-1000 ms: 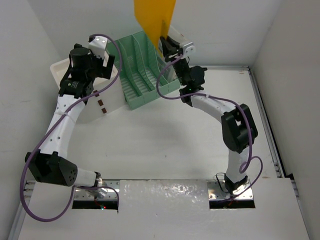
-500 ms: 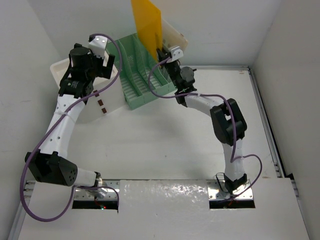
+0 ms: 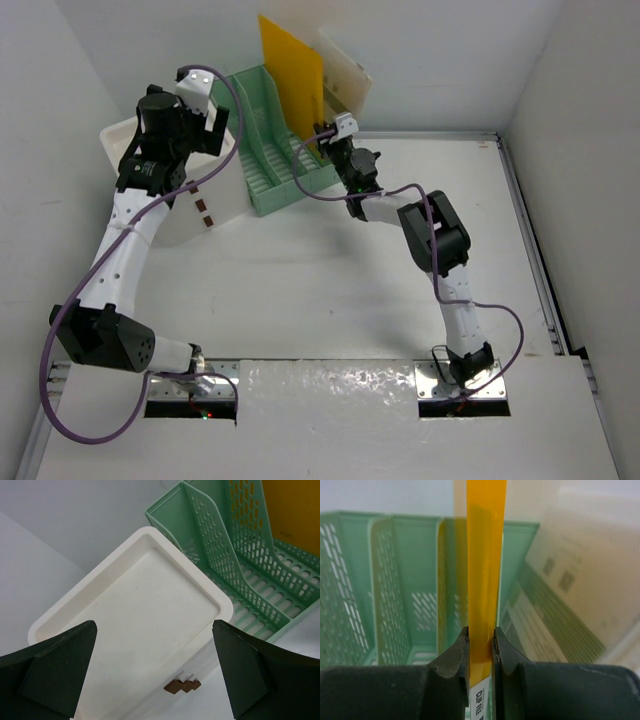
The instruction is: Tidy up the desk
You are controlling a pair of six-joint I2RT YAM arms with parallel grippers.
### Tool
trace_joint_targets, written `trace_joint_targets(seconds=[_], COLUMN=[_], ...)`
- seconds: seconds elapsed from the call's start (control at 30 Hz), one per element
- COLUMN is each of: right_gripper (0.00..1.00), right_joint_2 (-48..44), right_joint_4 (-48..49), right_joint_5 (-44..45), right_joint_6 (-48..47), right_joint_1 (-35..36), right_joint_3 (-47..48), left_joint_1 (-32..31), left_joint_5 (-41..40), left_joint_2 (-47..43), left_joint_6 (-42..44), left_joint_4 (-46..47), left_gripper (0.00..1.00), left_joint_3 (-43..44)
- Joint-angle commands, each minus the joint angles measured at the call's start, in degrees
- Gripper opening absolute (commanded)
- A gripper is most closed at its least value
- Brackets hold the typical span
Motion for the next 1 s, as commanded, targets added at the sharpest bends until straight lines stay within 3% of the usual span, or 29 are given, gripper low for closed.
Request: trace_joint_targets(seconds=[0.0, 0.1, 0.2, 0.23, 0.33, 0.43, 0.47, 0.5, 0.6, 0.67, 0.73, 0.77, 0.87, 0.97], right_gripper=[0.0, 0.03, 0.23, 0.39, 0.45, 0.76, 0.95, 0.99, 0.99, 0.99, 0.99, 0.99, 0.99, 0.99], right_joint_2=[0.8, 1.3, 0.6, 0.1, -3.4, -8.2, -9.8, -13.8, -25.0, -31.6, -40.7, -43.0, -47.8, -51.8], right_joint_4=[2.9, 3.2, 4.0, 4.4, 5.3, 5.3, 5.1, 5.0, 2.5, -6.4, -18.3, -33.5, -59.4, -70.4], right_joint_5=[-0.4, -2.2, -2.6, -2.6, -2.5, -2.3, -1.9, -1.3, 1.0, 2.8, 5.9, 7.2, 12.0, 13.0], right_joint_6=[2.7, 2.9, 3.5, 3.6, 3.7, 4.6, 6.1, 6.4, 7.8, 7.9, 7.1, 6.2, 5.8, 11.6], right_joint_1=[-0.8, -0.9, -0.9, -0.8, -0.9, -0.8, -0.9, -0.8, -0.8, -0.8, -1.2, -1.3, -2.8, -7.1], right_joint_3=[3.9, 3.0, 1.3, -0.3, -4.4, -9.1, -10.6, -12.2, -22.3, -25.9, -27.4, -26.8, -24.6, -30.2], left_joint_1=[1.1, 1.1, 1.1, 1.1, 1.1, 1.2, 1.2, 1.2, 1.3, 1.3, 1.4, 1.4, 1.6, 1.7], left_joint_5=[0.2, 0.3, 0.3, 0.5, 0.7, 0.8, 0.7, 0.8, 1.0, 1.0, 0.8, 0.8, 0.4, -0.1], left_joint_2=[-0.2, -0.2, -0.1, -0.1, -0.1, 0.0, 0.0, -0.1, -0.4, -0.8, -1.3, -1.7, -2.7, -4.2], left_joint_6=[-0.6, -0.3, -0.3, -0.3, -0.2, -0.3, -0.2, -0.3, -0.2, -0.2, 0.0, 0.0, -0.2, -0.6], left_joint_4=[1.8, 1.9, 2.1, 2.1, 1.9, 1.8, 1.8, 1.7, 1.2, 0.6, 0.1, 0.0, -0.4, -0.7], left_gripper=[1.0, 1.0, 1.0, 1.0, 0.99, 0.99, 1.0, 0.99, 1.0, 0.99, 1.0, 1.0, 0.99, 1.0], left_joint_3=[2.7, 2.4, 2.4, 2.3, 2.4, 2.4, 2.4, 2.5, 2.6, 2.6, 2.6, 2.6, 2.2, 1.2])
